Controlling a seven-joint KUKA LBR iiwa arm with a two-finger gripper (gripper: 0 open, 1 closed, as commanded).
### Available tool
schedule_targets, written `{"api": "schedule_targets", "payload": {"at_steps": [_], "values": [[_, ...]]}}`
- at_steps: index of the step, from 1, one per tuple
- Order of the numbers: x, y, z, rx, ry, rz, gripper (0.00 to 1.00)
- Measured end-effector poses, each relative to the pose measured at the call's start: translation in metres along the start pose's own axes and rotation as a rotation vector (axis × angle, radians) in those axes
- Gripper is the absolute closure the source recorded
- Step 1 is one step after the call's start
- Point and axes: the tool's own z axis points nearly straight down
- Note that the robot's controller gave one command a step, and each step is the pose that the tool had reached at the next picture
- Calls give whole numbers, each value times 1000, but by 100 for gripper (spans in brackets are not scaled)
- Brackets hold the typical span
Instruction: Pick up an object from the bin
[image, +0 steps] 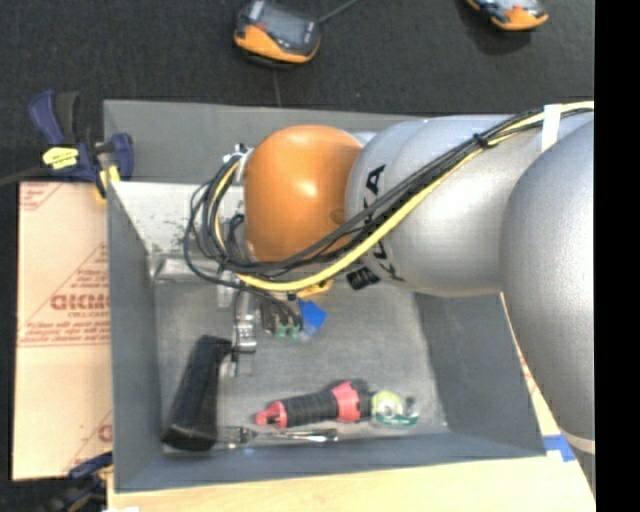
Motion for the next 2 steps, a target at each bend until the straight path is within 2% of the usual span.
{"api": "schedule_targets", "payload": {"at_steps": [1,2], "values": [[-2,-1,-5,-2,-8,4,0],[-2,1,60,1,-5,-169,0]]}}
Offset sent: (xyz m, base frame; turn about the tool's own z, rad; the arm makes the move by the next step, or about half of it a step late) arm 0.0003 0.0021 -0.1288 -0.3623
